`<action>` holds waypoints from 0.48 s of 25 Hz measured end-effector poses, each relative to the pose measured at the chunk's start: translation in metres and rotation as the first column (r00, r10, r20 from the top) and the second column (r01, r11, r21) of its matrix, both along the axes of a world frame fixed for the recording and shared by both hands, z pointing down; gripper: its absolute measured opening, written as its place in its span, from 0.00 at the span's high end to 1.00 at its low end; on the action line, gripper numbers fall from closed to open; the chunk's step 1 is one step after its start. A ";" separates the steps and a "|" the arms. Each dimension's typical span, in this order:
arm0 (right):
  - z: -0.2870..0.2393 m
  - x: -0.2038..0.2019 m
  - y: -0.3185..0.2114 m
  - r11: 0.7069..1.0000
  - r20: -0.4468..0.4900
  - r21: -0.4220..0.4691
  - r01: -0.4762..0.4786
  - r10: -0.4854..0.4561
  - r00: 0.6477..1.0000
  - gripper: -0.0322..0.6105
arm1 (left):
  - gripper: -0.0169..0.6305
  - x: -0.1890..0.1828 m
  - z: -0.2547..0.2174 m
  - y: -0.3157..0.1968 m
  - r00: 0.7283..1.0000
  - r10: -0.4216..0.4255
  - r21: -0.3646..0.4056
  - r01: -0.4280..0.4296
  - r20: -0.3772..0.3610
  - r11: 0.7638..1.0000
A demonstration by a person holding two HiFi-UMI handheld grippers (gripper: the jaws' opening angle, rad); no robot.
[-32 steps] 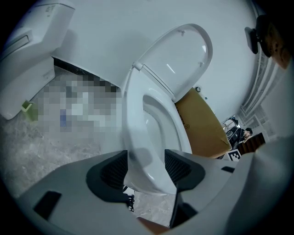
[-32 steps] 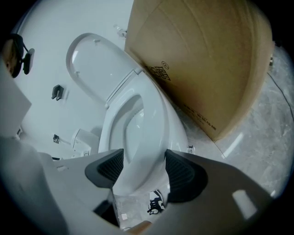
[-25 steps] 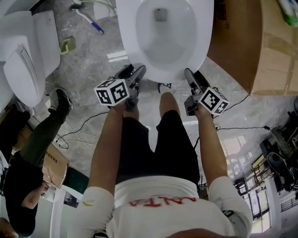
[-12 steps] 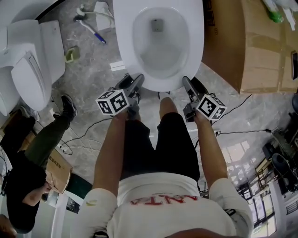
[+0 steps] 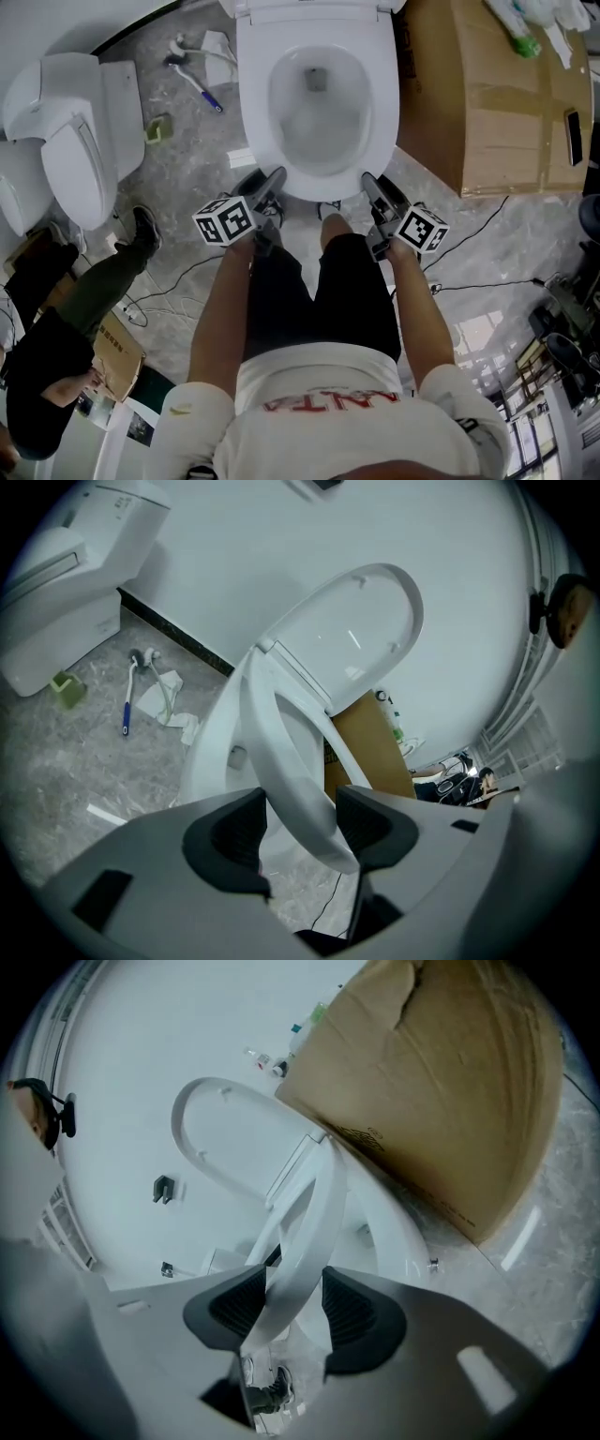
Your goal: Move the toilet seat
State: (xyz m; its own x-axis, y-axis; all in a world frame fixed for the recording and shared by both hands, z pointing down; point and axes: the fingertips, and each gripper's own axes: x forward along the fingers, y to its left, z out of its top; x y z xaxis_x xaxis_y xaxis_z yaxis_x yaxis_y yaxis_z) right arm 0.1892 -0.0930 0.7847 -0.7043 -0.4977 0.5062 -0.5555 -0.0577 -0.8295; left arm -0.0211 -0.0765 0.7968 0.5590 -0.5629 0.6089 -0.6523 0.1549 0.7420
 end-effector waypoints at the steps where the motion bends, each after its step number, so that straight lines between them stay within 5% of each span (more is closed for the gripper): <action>1: -0.005 0.001 -0.002 1.000 0.014 0.004 0.007 -0.007 1.000 0.66 | 0.60 0.000 -0.006 -0.002 1.000 -0.002 0.003 0.002 -0.003 1.000; 12: -0.078 -0.003 -0.030 0.999 0.116 0.010 0.032 -0.033 0.993 0.65 | 0.61 -0.008 -0.078 -0.030 0.979 -0.179 0.064 0.185 -0.095 0.981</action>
State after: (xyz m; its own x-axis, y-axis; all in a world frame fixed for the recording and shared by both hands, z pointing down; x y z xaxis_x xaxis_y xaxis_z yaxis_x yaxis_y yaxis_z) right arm 0.1866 -0.1231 0.7065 -0.7736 -0.4774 0.4166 -0.4573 -0.0346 -0.8887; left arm -0.0292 -0.1066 0.7192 0.4928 -0.7008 0.5158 -0.5496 0.2088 0.8089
